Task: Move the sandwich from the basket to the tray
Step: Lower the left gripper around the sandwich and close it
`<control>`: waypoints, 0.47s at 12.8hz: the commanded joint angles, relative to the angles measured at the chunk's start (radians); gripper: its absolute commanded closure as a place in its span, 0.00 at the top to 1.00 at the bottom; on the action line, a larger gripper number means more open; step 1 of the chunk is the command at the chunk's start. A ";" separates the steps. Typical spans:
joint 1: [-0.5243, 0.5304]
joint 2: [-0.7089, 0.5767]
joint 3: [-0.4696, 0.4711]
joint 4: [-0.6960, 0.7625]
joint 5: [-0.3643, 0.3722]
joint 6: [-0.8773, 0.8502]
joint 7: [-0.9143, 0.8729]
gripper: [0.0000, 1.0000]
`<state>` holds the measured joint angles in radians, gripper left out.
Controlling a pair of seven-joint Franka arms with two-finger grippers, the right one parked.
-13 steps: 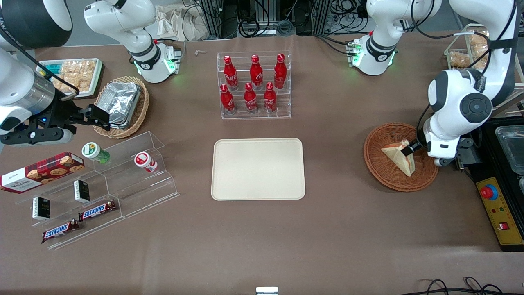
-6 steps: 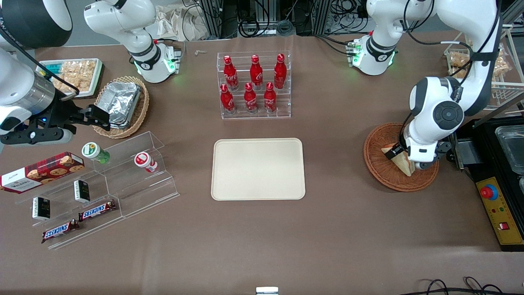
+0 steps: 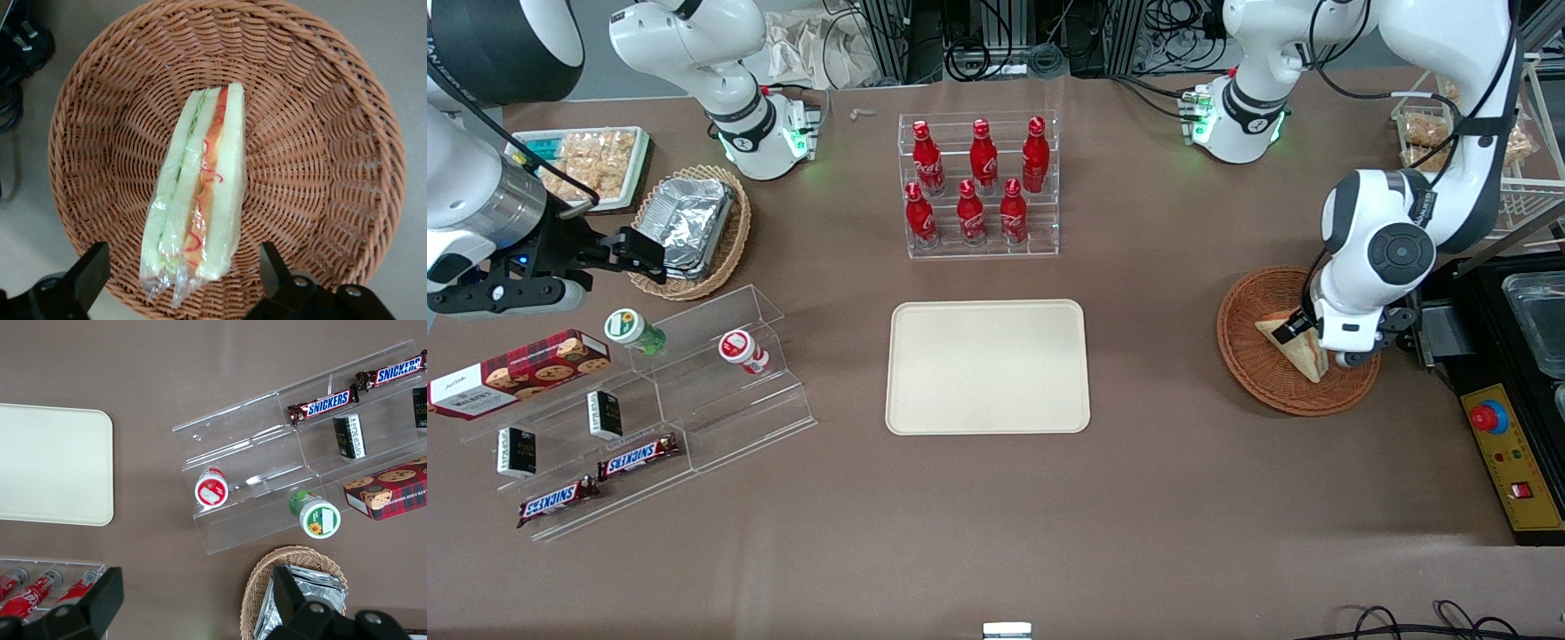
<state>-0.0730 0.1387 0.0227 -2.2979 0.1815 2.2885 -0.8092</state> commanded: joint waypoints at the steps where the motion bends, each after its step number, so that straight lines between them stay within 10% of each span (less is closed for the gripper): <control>1: 0.036 0.002 -0.003 -0.078 0.038 0.127 -0.030 1.00; 6: 0.035 0.061 0.006 -0.112 0.039 0.230 -0.030 0.88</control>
<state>-0.0397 0.1916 0.0271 -2.3899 0.1875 2.4696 -0.8092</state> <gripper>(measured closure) 0.009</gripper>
